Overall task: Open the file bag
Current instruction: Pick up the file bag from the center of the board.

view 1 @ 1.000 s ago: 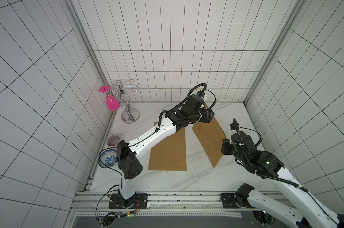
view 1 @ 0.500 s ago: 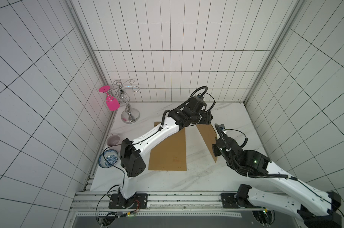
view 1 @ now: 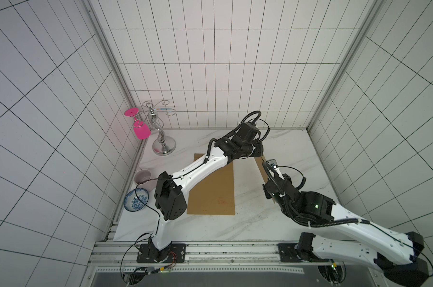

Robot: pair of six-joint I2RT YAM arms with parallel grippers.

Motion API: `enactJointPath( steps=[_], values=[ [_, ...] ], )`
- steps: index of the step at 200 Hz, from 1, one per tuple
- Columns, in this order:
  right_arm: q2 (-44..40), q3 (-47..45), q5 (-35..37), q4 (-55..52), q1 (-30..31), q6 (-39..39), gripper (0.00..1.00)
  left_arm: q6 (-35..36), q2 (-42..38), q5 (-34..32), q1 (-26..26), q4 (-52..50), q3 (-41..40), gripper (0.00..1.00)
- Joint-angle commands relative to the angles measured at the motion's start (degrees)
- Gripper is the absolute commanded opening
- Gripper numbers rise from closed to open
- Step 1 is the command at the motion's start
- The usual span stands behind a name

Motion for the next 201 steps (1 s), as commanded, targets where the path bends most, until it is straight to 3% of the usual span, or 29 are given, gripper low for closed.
enactJointPath(
  steps=[1, 14, 21, 35, 42, 57, 79, 101, 121, 162, 180, 201],
  values=[
    [-0.33, 0.07, 4.23, 2.77, 1.45, -0.23, 0.00, -0.98, -0.72, -0.39, 0.50, 1.95, -1.48, 0.00],
    [-0.36, -0.31, 4.11, 2.68, 1.98, -0.28, 0.00, -0.75, -0.82, -0.60, 0.45, 2.05, -1.48, 0.00],
    [-0.66, -0.48, 4.14, 2.21, 2.38, -0.18, 0.14, -0.28, -0.90, -1.01, 0.54, 1.96, -1.50, 0.00],
    [-1.78, -1.05, 5.50, 0.55, 3.28, 1.03, 0.54, 1.07, -1.33, -1.97, 0.79, 1.83, -1.61, 0.00],
    [-2.45, -1.07, 6.57, -1.57, 3.81, 2.73, 0.64, 1.72, -1.77, -2.47, 0.98, 1.94, -1.77, 0.00],
    [-4.35, -1.39, 7.26, -6.78, 4.66, 6.42, 0.71, 3.68, -2.87, -3.48, 1.32, 2.44, -2.44, 0.00],
    [-8.63, -1.98, 7.39, -13.15, 6.19, 11.98, 0.88, 8.46, -4.25, -6.14, 1.33, 1.87, -2.21, 0.00],
    [-11.76, -0.62, 3.63, -13.59, 3.86, 12.81, 0.99, 13.86, -6.39, -3.27, 1.28, 3.40, -3.36, 0.00],
    [-10.44, 3.66, -11.23, -13.31, -8.18, 11.04, 0.99, 18.75, -10.39, -0.70, 0.47, 5.98, -6.52, 0.00],
    [-8.60, 5.38, -55.71, -0.62, -38.22, 5.76, 0.98, 29.51, -22.41, -1.71, -1.69, 9.02, -14.70, 0.00],
    [-4.66, 5.87, -74.98, 6.10, -47.47, 8.32, 0.91, 31.93, -28.98, 0.19, -1.07, 10.97, -19.72, 0.00],
    [-3.62, 3.31, -87.87, 17.95, -54.59, 14.06, 0.90, 27.98, -35.39, 6.54, 4.33, 12.97, -24.93, 0.00]
  ],
)
